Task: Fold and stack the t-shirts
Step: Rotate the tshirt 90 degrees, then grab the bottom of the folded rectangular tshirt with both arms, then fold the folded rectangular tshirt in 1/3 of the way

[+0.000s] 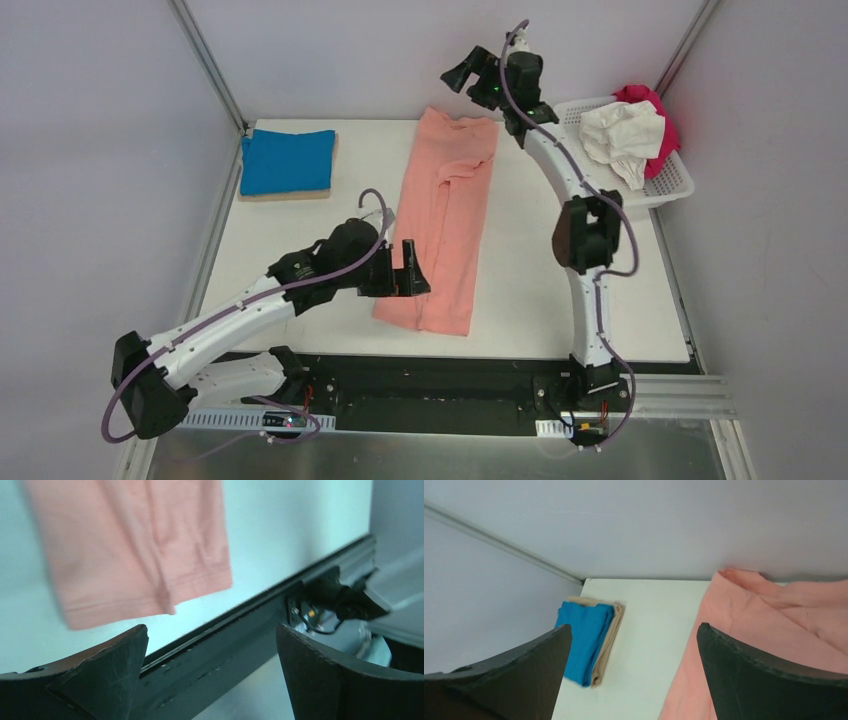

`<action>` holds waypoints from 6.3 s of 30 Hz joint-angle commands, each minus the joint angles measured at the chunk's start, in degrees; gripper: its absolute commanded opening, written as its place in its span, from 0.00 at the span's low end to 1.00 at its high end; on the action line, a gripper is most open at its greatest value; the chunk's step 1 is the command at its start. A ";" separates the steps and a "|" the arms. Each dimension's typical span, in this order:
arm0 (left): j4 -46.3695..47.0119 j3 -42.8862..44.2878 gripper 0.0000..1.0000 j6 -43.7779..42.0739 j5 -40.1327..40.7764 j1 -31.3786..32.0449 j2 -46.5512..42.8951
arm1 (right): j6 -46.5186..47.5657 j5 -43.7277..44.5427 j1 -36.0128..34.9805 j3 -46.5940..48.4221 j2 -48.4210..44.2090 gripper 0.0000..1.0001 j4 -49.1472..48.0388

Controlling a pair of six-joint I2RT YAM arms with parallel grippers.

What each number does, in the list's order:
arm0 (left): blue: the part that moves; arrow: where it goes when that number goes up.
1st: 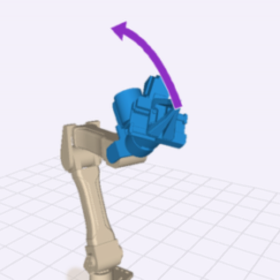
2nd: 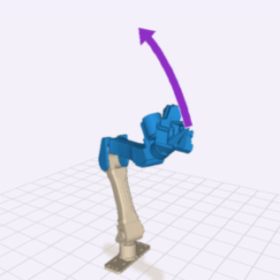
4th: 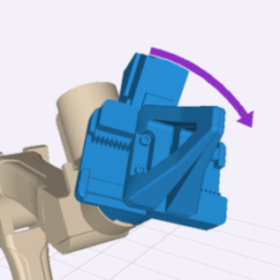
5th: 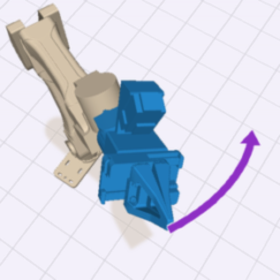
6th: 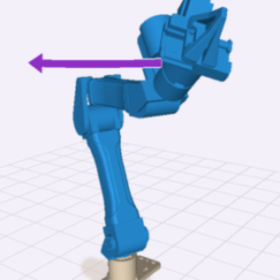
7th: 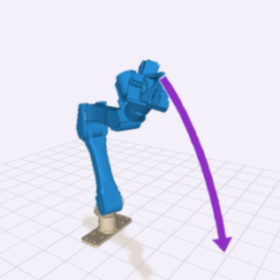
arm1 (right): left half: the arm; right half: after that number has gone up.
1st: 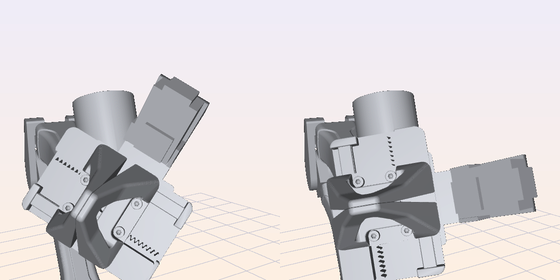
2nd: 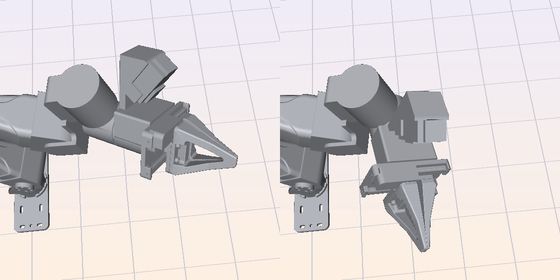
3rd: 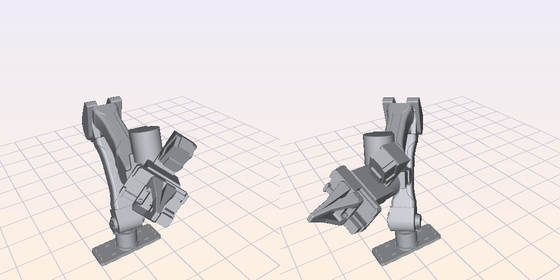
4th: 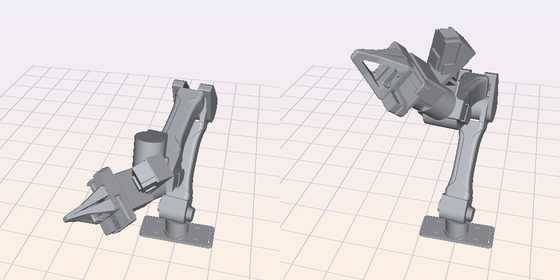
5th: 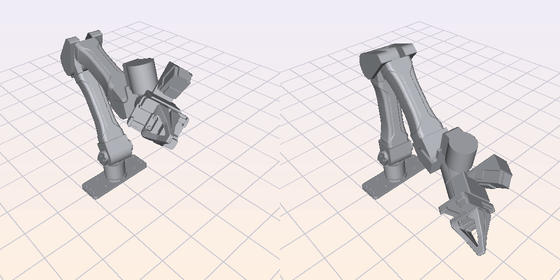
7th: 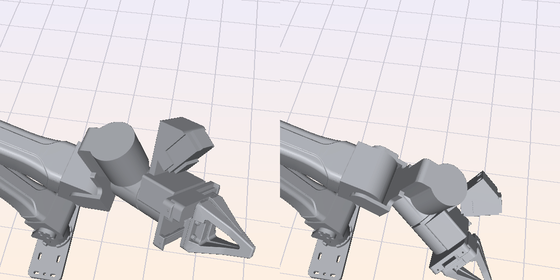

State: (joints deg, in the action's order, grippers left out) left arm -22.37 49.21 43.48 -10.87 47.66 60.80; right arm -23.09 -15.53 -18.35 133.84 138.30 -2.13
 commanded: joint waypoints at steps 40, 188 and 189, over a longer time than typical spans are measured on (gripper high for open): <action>4.62 -26.77 0.00 10.06 3.46 -12.52 2.28 | -25.35 -5.01 -24.53 -105.72 -64.88 0.49 7.65; 11.03 -1.43 0.99 -5.71 2.55 -26.62 21.38 | 1.44 7.25 -8.13 -37.50 -22.14 1.00 14.06; 11.03 -0.57 0.99 -5.74 2.95 -26.65 22.51 | 1.17 7.19 -7.99 -40.66 -25.44 1.00 13.96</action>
State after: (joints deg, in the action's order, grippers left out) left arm -12.29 44.40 37.15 -10.17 21.28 80.42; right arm -23.49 -6.74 -25.61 100.25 123.50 9.37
